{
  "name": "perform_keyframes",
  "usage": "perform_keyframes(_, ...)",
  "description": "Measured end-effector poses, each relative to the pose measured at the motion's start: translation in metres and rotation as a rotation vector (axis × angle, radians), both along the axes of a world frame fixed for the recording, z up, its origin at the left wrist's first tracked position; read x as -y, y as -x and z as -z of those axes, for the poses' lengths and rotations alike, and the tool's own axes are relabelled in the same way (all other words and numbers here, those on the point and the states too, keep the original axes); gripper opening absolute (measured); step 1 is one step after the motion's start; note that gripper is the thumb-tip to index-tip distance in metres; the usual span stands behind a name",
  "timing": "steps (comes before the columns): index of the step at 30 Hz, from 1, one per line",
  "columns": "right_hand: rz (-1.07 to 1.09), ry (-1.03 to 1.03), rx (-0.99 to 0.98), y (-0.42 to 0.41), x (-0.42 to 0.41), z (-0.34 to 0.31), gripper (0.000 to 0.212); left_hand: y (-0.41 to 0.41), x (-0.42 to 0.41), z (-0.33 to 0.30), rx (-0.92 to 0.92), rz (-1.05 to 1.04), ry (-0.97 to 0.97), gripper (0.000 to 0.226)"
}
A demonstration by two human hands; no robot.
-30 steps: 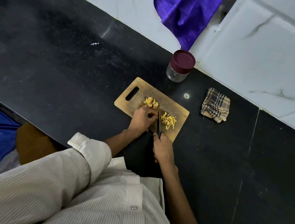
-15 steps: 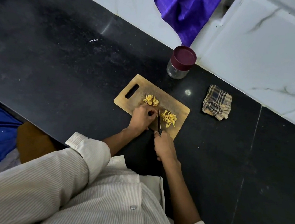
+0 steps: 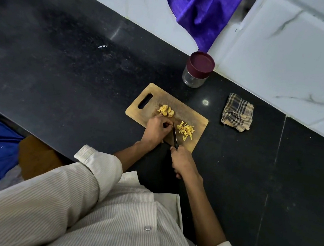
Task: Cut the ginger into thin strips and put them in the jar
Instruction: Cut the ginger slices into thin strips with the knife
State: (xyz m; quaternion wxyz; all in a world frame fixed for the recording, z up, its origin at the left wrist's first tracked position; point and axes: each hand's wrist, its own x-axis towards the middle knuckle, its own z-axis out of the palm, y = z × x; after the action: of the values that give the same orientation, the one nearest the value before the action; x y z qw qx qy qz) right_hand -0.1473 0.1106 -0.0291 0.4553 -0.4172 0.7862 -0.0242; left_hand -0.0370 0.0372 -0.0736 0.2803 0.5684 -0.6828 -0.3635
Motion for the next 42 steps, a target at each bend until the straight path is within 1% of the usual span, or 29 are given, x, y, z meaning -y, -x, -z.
perform_keyframes(5, -0.018, -0.006, -0.037, 0.0, -0.019, 0.005, 0.035, -0.002, 0.0, -0.001, 0.005, -0.002, -0.002, 0.01)
perform_keyframes(9, 0.012, 0.048, -0.069, -0.007, -0.026, 0.008, 0.035, -0.001, 0.0, -0.004, 0.022, 0.002, 0.0, 0.01)
perform_keyframes(13, 0.025, 0.084, -0.053, -0.008, -0.016, 0.007, 0.037, -0.002, 0.0, -0.004, 0.036, 0.013, 0.021, 0.009)
perform_keyframes(21, -0.002, 0.104, -0.022, 0.001, -0.006, 0.006, 0.032, -0.004, 0.002, 0.0, 0.03, 0.039, 0.011, 0.009)
perform_keyframes(26, 0.013, 0.121, -0.032, -0.003, -0.004, 0.009, 0.03, -0.002, 0.0, -0.003, 0.062, 0.054, 0.048, 0.01)
perform_keyframes(32, 0.1, 0.174, -0.042, -0.012, -0.004, 0.013, 0.031, -0.001, -0.001, -0.006, 0.068, 0.042, 0.079, 0.007)
perform_keyframes(37, 0.165, 0.175, -0.035, -0.002, -0.005, 0.011, 0.033, 0.001, 0.0, -0.003, 0.06, -0.014, 0.05, 0.007)
perform_keyframes(42, 0.186, 0.181, 0.005, 0.001, -0.007, 0.011, 0.036, -0.001, -0.001, 0.001, 0.014, 0.009, 0.003, 0.012)
